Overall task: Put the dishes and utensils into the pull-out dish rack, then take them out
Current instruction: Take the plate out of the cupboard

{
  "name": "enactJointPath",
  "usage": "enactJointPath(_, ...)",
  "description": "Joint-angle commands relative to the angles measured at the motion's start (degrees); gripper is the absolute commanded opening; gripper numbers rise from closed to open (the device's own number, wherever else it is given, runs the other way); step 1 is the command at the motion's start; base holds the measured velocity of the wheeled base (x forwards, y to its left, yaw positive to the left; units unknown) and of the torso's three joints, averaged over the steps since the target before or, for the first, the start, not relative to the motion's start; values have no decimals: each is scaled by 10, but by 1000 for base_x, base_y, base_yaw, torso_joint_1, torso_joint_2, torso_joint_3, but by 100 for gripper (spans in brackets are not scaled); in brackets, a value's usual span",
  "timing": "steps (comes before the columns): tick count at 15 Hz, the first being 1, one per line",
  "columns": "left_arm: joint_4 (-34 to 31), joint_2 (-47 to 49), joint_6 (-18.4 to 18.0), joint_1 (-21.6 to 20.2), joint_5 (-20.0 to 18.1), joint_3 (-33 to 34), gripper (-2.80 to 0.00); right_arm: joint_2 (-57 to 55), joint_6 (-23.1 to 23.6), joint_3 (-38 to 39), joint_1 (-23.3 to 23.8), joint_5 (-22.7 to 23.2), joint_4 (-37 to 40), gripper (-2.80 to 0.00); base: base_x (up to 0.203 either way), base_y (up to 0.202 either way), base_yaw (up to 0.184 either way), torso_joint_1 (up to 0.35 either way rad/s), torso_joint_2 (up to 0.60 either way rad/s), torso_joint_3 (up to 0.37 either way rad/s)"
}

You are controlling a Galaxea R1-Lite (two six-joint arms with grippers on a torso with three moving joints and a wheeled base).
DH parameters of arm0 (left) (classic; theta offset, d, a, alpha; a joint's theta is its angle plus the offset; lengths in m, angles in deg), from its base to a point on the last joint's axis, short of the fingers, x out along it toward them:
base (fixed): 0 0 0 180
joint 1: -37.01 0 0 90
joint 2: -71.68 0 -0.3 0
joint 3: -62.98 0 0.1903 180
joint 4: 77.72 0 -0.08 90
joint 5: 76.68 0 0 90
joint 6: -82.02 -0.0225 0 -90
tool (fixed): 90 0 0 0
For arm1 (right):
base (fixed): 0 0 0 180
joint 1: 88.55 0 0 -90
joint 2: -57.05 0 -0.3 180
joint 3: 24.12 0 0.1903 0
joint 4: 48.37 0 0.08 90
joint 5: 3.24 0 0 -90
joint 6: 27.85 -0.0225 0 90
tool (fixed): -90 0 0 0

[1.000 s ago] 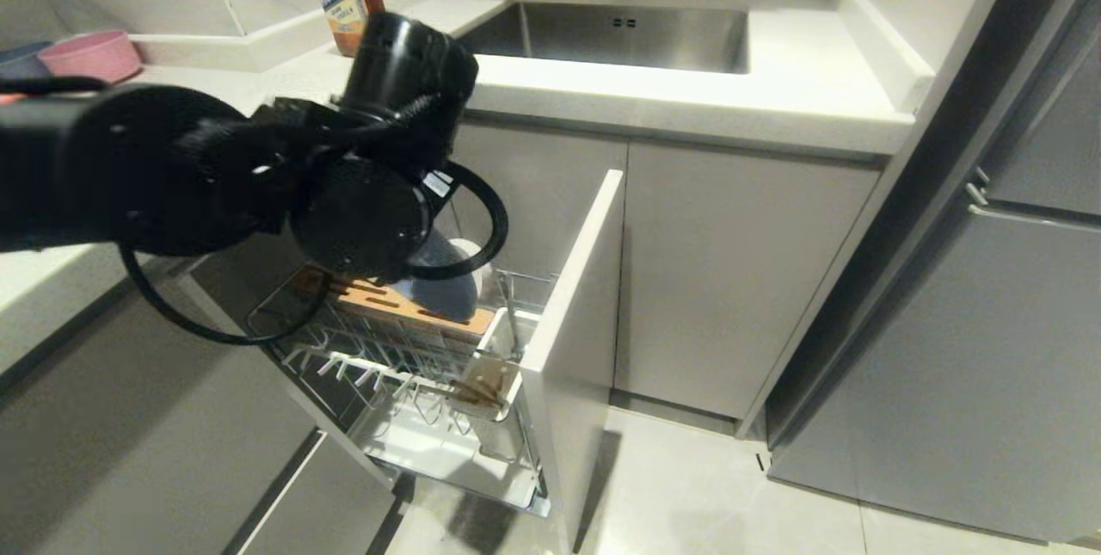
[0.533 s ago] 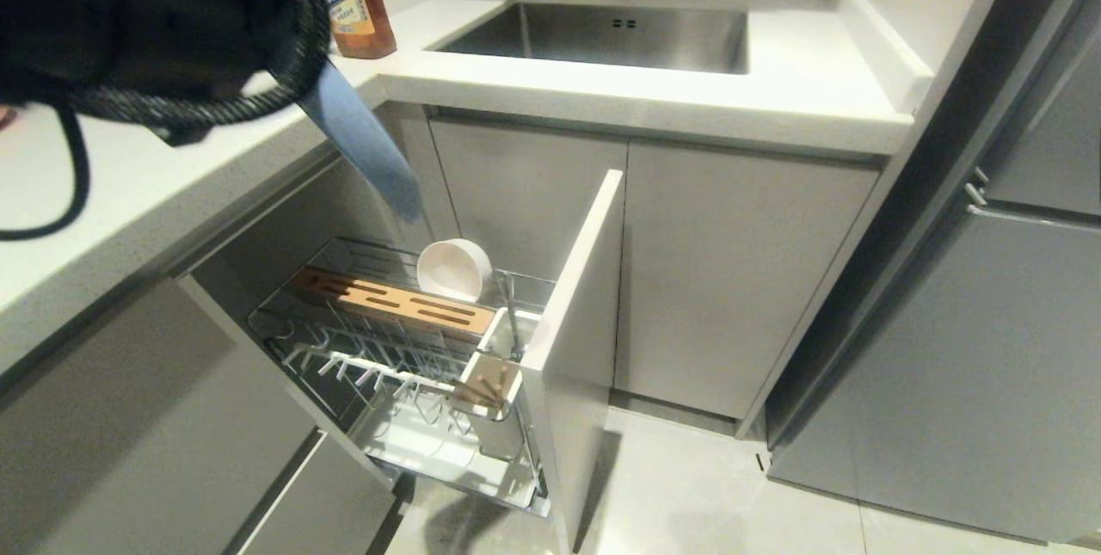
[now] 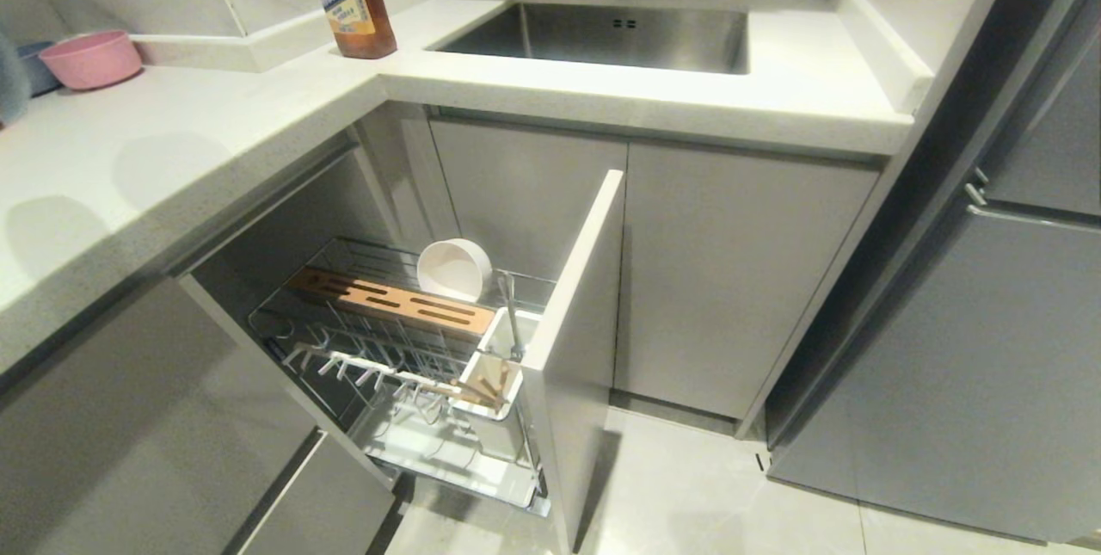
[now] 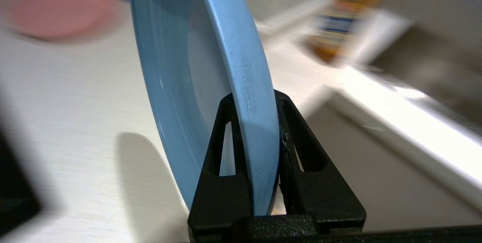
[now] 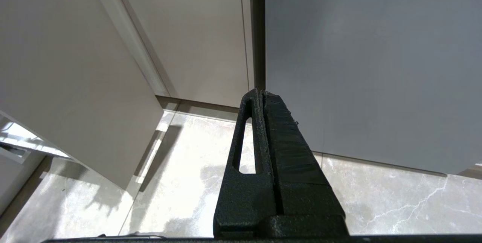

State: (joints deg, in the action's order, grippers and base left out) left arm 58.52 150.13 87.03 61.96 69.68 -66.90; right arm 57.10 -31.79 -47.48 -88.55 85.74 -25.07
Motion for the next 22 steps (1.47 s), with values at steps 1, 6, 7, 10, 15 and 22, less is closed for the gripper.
enactJointPath(1, -12, -3, -36, -77, -1, -9, -280, 0, 0, 0, 0, 0, 0, -280, 0, 0, 0, 0, 0, 0)
enactJointPath(6, -159, 51, -96, -222, -60, -39, -280, 0, 0, 0, 0, 0, 0, -280, 0, 0, 0, 0, 0, 0)
enactJointPath(7, -194, 63, -111, -236, -68, -40, -280, 0, 0, 0, 0, 0, 0, -280, 0, 0, 0, 0, 0, 0)
enactJointPath(10, -285, 88, -180, -249, -76, -40, -280, 0, 0, 0, 0, 0, 0, -280, 0, 0, 0, 0, 0, 0)
enactJointPath(15, -290, 124, -259, -249, -76, -40, -280, 0, 0, 0, 0, 0, 0, -280, 0, 0, 0, 0, 0, 0)
enactJointPath(22, -291, 195, -266, -260, -77, -42, -280, 0, 0, 0, 0, 0, 0, -280, 0, 0, 0, 0, 0, 0)
